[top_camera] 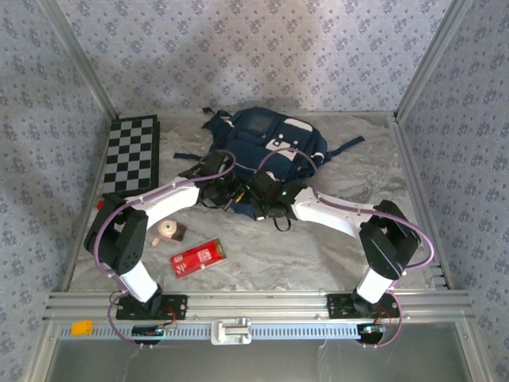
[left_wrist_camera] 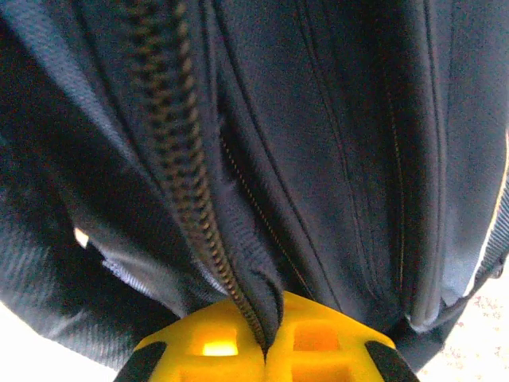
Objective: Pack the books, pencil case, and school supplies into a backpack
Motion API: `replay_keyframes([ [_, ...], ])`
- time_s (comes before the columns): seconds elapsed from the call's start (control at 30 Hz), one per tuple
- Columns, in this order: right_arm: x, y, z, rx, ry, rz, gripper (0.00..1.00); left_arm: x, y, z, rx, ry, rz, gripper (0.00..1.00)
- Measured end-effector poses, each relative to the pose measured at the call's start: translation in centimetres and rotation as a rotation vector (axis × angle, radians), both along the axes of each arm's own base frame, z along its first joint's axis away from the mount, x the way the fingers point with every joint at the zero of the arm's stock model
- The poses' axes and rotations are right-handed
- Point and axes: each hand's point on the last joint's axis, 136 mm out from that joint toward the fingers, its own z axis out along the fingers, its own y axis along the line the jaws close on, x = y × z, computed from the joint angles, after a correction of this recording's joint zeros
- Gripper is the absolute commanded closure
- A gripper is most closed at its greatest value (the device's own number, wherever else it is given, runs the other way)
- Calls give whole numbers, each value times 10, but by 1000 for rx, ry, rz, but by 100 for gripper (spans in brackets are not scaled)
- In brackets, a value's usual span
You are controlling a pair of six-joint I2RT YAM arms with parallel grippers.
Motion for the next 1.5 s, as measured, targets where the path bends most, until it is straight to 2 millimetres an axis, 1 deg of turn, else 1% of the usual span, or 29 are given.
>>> replay_keyframes([
  [0.1,-4,-10,0,-4,-13,-21,100,-2,13,13,7,-32,-8,100],
  [0.23,-9,-31,4,-9,-16,-56,100,-5,44,26,34,-70,7,100],
  [0.3,-9,-44,0,-21,-4,-79,100,-4,62,29,37,-75,23,100],
  [0.4,-5,-62,-9,-29,16,-119,100,-4,82,29,32,-68,36,100],
  [0.47,0,-72,-13,-22,24,-143,100,-6,89,27,31,-58,26,100],
  [0.6,13,-90,-17,-5,36,-188,100,-8,93,26,33,-58,-10,100],
  [0.73,24,-101,-18,20,37,-216,100,-5,99,27,22,-60,-20,100],
  [0.9,27,-99,-17,51,41,-199,100,-2,99,21,17,-50,-48,100],
  [0.93,26,-97,-17,53,44,-193,98,-1,98,21,15,-51,-55,95],
  [1.0,23,-92,-17,55,52,-172,85,0,100,21,17,-58,-64,81],
  [1.03,20,-90,-17,52,58,-159,79,1,101,22,24,-65,-67,77],
  [1.1,11,-87,-15,45,77,-138,71,4,105,25,46,-88,-65,70],
  [1.17,3,-85,-8,62,91,-125,64,5,107,33,71,-127,-66,66],
  [1.2,1,-83,-3,79,96,-124,62,3,105,40,83,-156,-76,65],
  [1.27,4,-77,10,122,92,-128,58,1,93,54,88,-202,-109,65],
  [1.33,15,-70,27,173,78,-133,55,1,74,68,93,-253,-150,66],
  [1.37,20,-68,32,189,72,-136,54,1,67,72,90,-268,-164,66],
  [1.43,35,-61,44,218,52,-143,53,0,52,74,83,-288,-194,68],
  [1.5,48,-56,48,239,46,-150,53,0,43,68,88,-284,-209,69],
])
